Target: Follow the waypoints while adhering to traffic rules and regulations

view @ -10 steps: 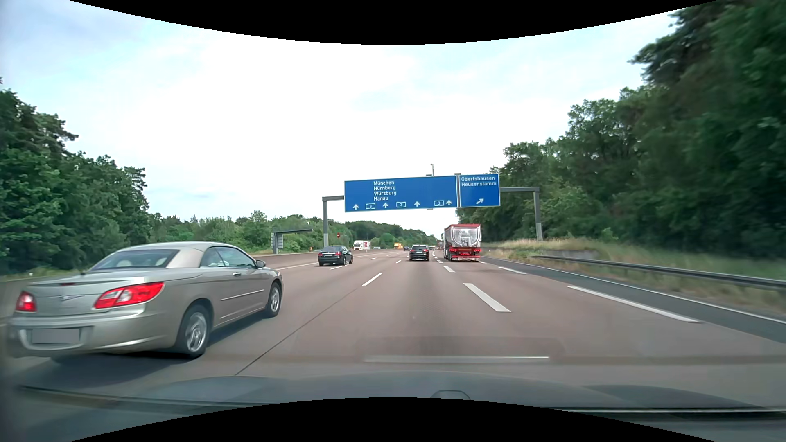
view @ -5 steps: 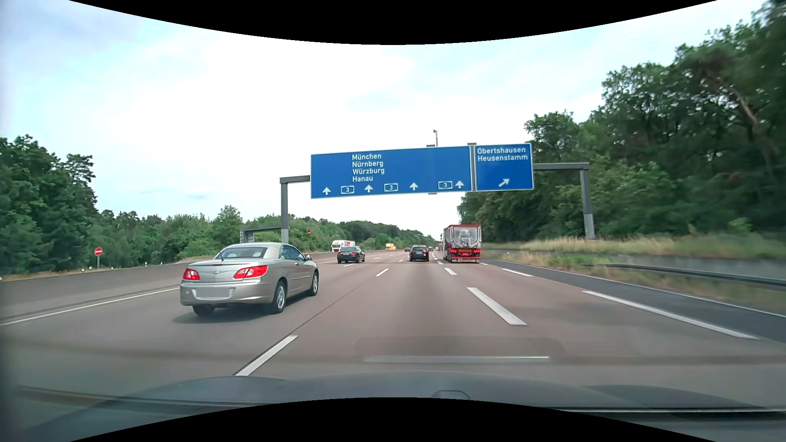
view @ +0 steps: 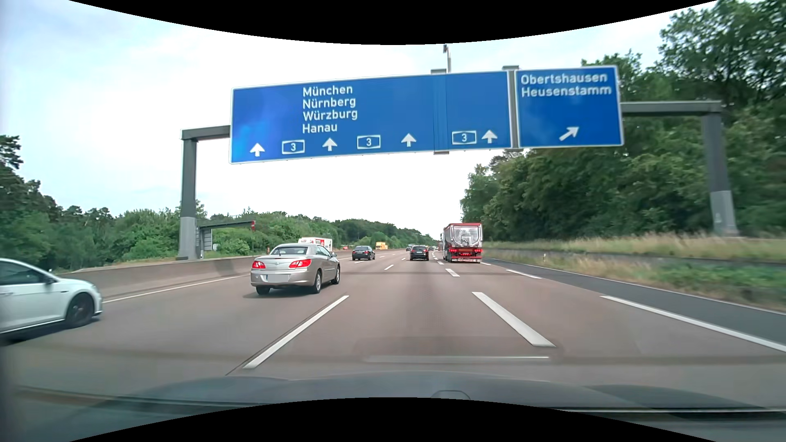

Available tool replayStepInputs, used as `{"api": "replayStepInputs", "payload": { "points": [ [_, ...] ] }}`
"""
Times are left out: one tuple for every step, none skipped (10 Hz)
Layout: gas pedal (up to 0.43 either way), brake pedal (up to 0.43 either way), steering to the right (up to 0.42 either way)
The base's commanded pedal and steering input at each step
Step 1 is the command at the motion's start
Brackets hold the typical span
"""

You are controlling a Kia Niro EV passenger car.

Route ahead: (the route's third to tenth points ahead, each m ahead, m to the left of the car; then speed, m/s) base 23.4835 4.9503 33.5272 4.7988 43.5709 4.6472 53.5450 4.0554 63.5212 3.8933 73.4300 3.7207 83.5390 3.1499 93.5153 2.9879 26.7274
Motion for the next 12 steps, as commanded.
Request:
{"api": "replayStepInputs", "payload": {
  "points": [
    [0.280,0.000,-0.001],
    [0.280,0.000,-0.001],
    [0.280,0.000,0.000],
    [0.280,0.000,-0.001],
    [0.280,0.000,0.000],
    [0.280,0.000,-0.001],
    [0.280,0.000,-0.001],
    [0.280,0.000,0.000],
    [0.280,0.000,-0.001],
    [0.280,0.000,-0.001],
    [0.280,0.000,-0.001],
    [0.280,0.000,0.000]
  ]
}}
